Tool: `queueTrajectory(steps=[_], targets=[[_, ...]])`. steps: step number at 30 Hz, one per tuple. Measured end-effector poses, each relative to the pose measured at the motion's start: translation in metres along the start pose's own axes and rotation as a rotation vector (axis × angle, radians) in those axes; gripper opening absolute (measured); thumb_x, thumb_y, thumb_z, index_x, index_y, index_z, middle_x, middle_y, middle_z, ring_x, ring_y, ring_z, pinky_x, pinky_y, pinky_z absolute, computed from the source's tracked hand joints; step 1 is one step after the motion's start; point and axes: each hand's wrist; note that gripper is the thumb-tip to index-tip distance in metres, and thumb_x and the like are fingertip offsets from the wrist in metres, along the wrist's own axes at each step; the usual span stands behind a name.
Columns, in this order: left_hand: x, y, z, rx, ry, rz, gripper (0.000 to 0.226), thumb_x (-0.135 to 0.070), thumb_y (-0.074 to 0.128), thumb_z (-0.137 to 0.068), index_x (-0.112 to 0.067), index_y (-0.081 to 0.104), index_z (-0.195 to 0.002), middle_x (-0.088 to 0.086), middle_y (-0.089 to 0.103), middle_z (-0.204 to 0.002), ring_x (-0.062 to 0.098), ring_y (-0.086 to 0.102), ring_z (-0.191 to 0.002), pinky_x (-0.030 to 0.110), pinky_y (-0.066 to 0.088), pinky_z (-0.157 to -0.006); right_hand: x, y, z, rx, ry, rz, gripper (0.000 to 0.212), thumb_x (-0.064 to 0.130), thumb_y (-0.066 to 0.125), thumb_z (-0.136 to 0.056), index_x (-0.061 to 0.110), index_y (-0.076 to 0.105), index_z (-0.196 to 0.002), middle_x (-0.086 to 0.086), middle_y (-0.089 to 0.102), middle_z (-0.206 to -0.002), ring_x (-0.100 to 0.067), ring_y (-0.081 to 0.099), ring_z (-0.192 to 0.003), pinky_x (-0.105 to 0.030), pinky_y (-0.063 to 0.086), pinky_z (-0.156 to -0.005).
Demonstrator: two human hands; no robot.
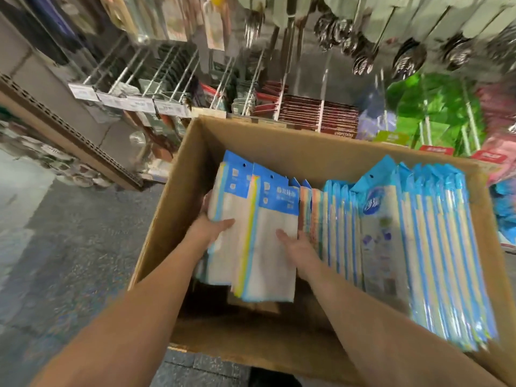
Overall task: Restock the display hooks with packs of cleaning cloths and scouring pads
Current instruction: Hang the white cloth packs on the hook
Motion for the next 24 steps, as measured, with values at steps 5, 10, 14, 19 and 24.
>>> queueTrajectory(steps=[5, 10, 14, 19, 24], targets=[[-0.004, 0.006, 0.004, 0.104, -0.017, 0.059, 0.055, -0.029, 0.084, -0.078, -0.017, 0.055, -0.123, 0.004, 0.070, -0.116, 0.025, 0.069, -0.101, 0.045, 0.056, -0.094, -0.005, 0.000, -0.009, 0.046, 0.018, -0.077, 0.056, 0.042, 0.074, -0.086, 0.018, 0.051, -0.132, 0.000, 0.067, -0.114, -0.018, 0.067, -0.094, -0.030, 0.053, -0.064], [-0.012, 0.001, 0.049, 0.161, 0.055, 0.242, 0.052, -0.034, 0.084, -0.072, -0.031, 0.060, -0.118, -0.005, 0.075, -0.108, 0.021, 0.074, -0.099, 0.050, 0.059, -0.091, 0.010, -0.022, 0.011, 0.145, -0.023, -0.091, 0.058, 0.048, 0.078, -0.080, 0.025, 0.056, -0.129, 0.001, 0.071, -0.115, -0.022, 0.071, -0.100, -0.039, 0.058, -0.077], [-0.020, -0.006, 0.106, 0.222, 0.126, 0.299, 0.049, -0.032, 0.082, -0.081, -0.031, 0.058, -0.124, -0.006, 0.075, -0.110, 0.019, 0.074, -0.100, 0.052, 0.059, -0.090, 0.028, -0.055, 0.049, 0.242, -0.086, -0.077, 0.040, 0.035, 0.075, -0.086, 0.024, 0.061, -0.122, -0.001, 0.075, -0.108, -0.021, 0.073, -0.097, -0.039, 0.059, -0.077], [-0.025, 0.003, 0.190, 0.294, 0.239, 0.367, 0.045, -0.023, 0.077, -0.087, -0.021, 0.058, -0.128, 0.001, 0.075, -0.113, 0.023, 0.074, -0.102, 0.054, 0.057, -0.094, 0.019, -0.101, 0.119, 0.193, -0.225, -0.009, 0.086, 0.064, 0.083, -0.065, 0.035, 0.049, -0.138, 0.010, 0.066, -0.128, -0.017, 0.061, -0.121, -0.044, 0.049, -0.102], [-0.041, 0.025, 0.284, 0.334, 0.464, 0.254, 0.055, -0.037, 0.080, -0.073, -0.030, 0.062, -0.125, -0.005, 0.075, -0.113, 0.020, 0.073, -0.103, 0.050, 0.057, -0.093, -0.001, -0.152, 0.210, 0.108, -0.407, -0.128, 0.056, 0.033, 0.076, -0.086, 0.026, 0.048, -0.134, 0.005, 0.072, -0.115, -0.013, 0.071, -0.101, -0.038, 0.059, -0.083]])
Point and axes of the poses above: each hand's wrist, its own z-axis away from the middle knuckle, its own y-axis out of the palm, x = y × z
